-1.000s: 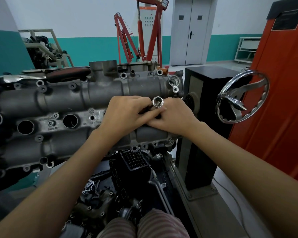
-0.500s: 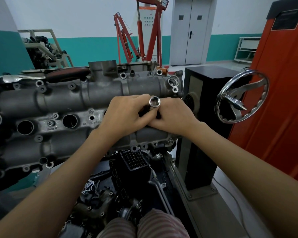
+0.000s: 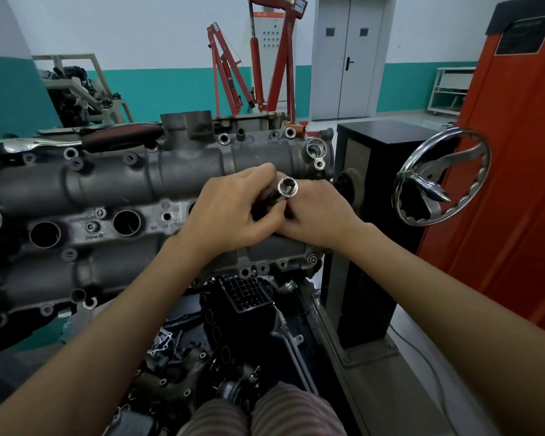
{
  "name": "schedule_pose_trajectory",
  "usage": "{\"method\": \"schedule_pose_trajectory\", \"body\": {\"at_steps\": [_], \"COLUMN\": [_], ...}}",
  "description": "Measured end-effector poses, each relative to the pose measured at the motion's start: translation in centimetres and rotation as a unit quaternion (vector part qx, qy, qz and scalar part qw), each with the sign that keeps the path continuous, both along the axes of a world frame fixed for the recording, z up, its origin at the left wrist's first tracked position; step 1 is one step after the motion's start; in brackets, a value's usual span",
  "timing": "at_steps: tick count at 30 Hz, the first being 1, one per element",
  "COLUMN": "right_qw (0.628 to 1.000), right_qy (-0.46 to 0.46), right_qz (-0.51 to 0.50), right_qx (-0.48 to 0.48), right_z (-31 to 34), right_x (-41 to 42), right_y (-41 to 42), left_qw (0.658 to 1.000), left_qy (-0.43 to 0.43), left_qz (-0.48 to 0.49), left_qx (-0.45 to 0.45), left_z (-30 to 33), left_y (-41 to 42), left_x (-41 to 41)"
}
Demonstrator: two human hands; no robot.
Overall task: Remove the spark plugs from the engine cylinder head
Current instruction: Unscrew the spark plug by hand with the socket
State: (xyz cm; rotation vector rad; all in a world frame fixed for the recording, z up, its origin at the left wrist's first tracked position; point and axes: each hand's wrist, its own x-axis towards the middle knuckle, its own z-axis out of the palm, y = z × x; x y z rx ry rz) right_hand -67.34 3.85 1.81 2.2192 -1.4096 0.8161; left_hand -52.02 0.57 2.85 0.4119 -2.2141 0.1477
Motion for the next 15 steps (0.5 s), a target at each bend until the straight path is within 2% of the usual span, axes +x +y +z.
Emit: {"method": "schedule_pose_trajectory", "body": {"at_steps": [6, 11, 15], "right_qw": [1.0, 0.999, 1.0], "right_qy": [-0.017, -0.019, -0.001], "right_qz": [0.003, 0.01, 0.012], "right_qx": [0.0, -0.04, -0.024], "right_z": [0.02, 0.07, -0.11], "right_x": [0.09, 0.17, 0.25], "right_y": [0.28, 0.52, 0.36], "left_qw": [0.999, 0.999, 1.0], "left_qy": [0.03, 0.02, 0.011], "left_qz": [0.008, 0.007, -0.004], "left_qx": [-0.023, -0.033, -0.015], "left_z": [-0.19, -0.18, -0.06], "left_y": [-0.29, -0.37, -0.19], "left_x": [-0.01, 0.04, 0.08]}}
